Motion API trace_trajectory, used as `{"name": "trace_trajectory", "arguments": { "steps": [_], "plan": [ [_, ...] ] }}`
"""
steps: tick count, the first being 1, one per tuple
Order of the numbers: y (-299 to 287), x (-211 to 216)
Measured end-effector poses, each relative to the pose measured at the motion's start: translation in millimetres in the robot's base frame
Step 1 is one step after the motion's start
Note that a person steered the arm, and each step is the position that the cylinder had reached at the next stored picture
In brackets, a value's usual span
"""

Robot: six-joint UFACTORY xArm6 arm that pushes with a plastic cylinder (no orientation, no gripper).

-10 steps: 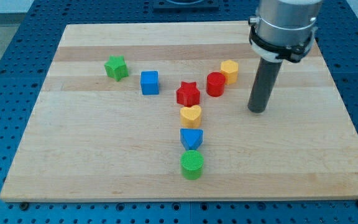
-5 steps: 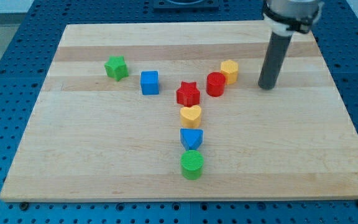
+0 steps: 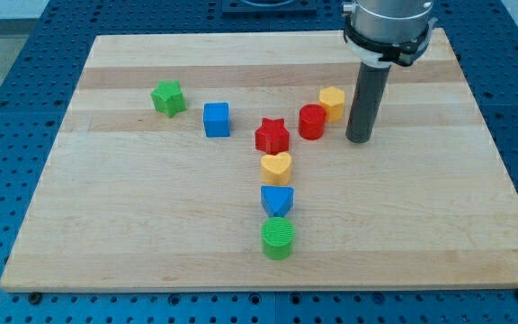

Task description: Slide the hexagon slightly to the left

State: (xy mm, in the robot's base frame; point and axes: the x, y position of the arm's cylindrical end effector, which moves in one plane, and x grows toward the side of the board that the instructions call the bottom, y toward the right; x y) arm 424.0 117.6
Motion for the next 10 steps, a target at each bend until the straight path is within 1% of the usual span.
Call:
{"name": "trace_trajectory", "arguments": {
  "steps": [2, 7, 10],
  "plan": [
    [-14.9, 0.0],
    [-15.9, -7.7],
    [-16.8, -26.2]
  ]
}}
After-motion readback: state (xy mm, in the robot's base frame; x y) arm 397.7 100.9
